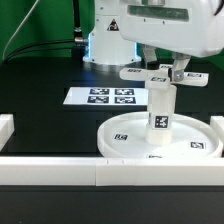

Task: Assemble round table

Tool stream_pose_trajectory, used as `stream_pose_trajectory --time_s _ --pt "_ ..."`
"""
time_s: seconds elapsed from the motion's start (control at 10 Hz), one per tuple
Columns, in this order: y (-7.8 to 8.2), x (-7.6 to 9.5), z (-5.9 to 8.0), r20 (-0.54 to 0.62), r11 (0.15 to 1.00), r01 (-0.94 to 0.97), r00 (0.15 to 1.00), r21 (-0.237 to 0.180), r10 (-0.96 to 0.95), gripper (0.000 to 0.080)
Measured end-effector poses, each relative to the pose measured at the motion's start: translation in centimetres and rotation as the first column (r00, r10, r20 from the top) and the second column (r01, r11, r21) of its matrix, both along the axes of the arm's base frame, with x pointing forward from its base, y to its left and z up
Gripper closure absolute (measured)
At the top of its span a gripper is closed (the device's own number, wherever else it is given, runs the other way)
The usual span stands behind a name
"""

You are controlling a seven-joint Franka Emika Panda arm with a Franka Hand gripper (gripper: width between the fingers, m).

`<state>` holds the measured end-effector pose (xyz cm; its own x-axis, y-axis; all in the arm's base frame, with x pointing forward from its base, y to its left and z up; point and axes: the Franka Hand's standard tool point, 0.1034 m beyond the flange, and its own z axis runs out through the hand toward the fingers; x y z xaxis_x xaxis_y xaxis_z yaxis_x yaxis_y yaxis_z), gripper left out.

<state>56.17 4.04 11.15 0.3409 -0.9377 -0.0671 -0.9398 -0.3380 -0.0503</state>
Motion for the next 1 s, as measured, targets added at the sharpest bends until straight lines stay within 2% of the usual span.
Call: stream_pose_trajectory --time_s 0.2,0.7,1.0 --pt "0.00 0.09 0.00 0.002 0.985 0.174 0.985 0.014 -0.174 0.0361" --pt "0.01 0.09 -0.01 -0.022 0.900 0.436 0.900 0.030 -0.435 0.0361" --pt "-0.05 0.03 -0.11 -0.034 0.708 0.703 0.711 0.063 -0.703 0.0361"
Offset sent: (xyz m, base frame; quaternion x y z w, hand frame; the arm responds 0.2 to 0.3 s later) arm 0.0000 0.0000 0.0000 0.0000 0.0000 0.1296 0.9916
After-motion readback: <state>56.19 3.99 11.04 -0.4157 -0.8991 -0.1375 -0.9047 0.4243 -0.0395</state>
